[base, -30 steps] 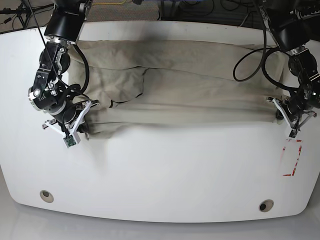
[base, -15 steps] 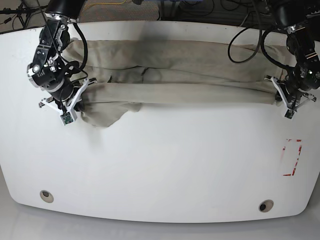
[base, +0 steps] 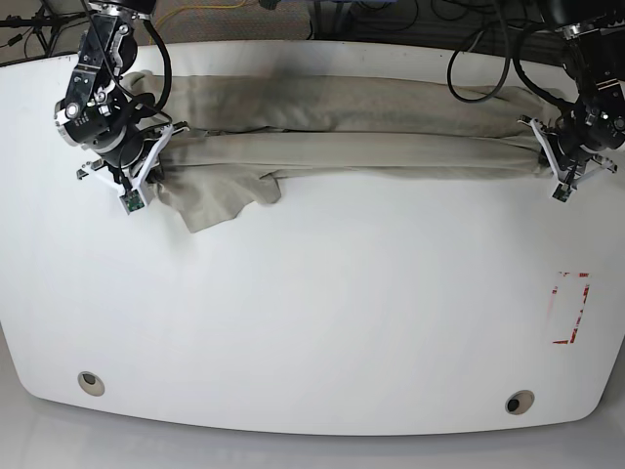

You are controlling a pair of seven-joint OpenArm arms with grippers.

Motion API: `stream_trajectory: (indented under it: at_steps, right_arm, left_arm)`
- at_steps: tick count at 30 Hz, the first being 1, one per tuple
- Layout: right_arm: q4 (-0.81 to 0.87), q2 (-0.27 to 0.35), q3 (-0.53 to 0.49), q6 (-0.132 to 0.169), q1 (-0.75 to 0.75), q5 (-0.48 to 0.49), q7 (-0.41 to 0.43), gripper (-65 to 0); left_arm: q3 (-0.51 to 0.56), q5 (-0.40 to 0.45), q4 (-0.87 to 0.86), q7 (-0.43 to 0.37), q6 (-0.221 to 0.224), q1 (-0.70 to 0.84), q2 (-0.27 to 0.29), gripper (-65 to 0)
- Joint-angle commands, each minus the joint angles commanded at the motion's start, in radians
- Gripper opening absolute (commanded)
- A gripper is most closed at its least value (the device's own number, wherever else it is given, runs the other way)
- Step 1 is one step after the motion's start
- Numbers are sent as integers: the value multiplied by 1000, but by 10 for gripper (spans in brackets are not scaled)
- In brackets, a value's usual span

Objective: Fold the T-shirt properly
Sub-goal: 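Fold the grasped shirt edge with both grippers toward the robot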

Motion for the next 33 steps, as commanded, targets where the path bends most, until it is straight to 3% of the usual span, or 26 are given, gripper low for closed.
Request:
stream_trajectory:
  at_steps: [9, 11, 13, 15, 19, 20, 22, 28, 30, 33]
  right_arm:
    - [0, -38, 2, -6, -40, -11, 0, -625]
    - [0, -38, 2, -8, -44, -11, 0, -566]
    - [0, -40, 2, -8, -48, -11, 0, -468]
    - [0, -48, 2, -8, -49, -9, 2, -336]
    - [11, -69, 17, -8, -49, -6, 6, -209]
    - [25, -74, 38, -8, -48, -2, 6, -205]
    - [43, -89, 60, -2, -43, 0, 6, -216]
    - [54, -133, 127, 14, -5, 21, 8, -244]
    - [54, -137, 146, 46, 5, 66, 6, -257]
    - [52, -138, 146, 49, 8, 132, 5, -292]
  left_arm:
    - [0, 3, -6, 0, 0, 26, 0, -643]
    - [0, 3, -6, 0, 0, 28, 0, -629]
    - [0, 3, -6, 2, 0, 29, -2, -575]
    - [5, 3, -6, 2, 0, 40, -18, -483]
    - [5, 3, -6, 2, 0, 41, -25, -340]
    - [5, 3, -5, 2, 0, 41, -26, -297]
    - [5, 3, 2, 3, 0, 41, -26, -278]
    - [-31, -3, 94, 117, 0, 32, -28, -278]
    - [-49, -3, 152, 153, 0, 5, -23, -278]
    - [-51, -3, 187, 181, 0, -20, -21, -278]
